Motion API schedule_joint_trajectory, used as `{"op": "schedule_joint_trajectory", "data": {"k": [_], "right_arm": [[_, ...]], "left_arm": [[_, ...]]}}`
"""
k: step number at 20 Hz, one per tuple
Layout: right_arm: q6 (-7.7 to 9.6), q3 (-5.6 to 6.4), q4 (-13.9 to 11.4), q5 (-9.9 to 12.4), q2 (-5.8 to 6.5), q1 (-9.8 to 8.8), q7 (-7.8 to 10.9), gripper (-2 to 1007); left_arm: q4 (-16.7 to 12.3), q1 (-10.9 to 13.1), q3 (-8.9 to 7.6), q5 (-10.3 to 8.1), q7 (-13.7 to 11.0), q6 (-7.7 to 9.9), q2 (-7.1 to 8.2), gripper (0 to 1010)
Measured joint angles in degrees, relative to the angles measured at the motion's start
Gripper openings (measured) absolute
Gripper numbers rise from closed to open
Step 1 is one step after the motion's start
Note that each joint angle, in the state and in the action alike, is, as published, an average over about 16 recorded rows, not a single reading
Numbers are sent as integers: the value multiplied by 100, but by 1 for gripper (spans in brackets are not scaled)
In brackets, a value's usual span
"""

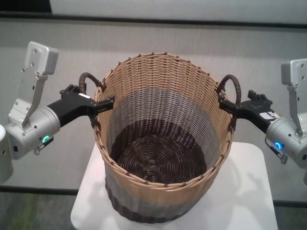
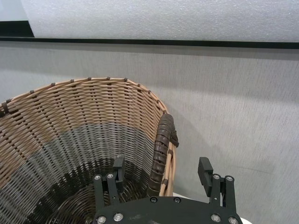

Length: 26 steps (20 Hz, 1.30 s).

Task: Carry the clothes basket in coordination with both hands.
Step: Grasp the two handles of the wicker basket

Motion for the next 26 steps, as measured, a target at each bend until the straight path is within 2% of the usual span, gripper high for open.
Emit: {"op": "schedule_joint_trajectory", "data": {"k": [4, 18, 26], "right_arm": [[-12, -2, 14, -21, -24, 8, -6, 1000], [-92, -5, 165, -116, -231, 60, 78, 1000], [-113, -15, 195, -149, -246, 73, 96, 999]], "left_arm": [[0, 0, 0, 0, 0, 0, 0, 999], [-1, 0, -1, -1, -1, 0, 0, 999], [-1, 0, -1, -1, -1, 0, 0, 999]]}}
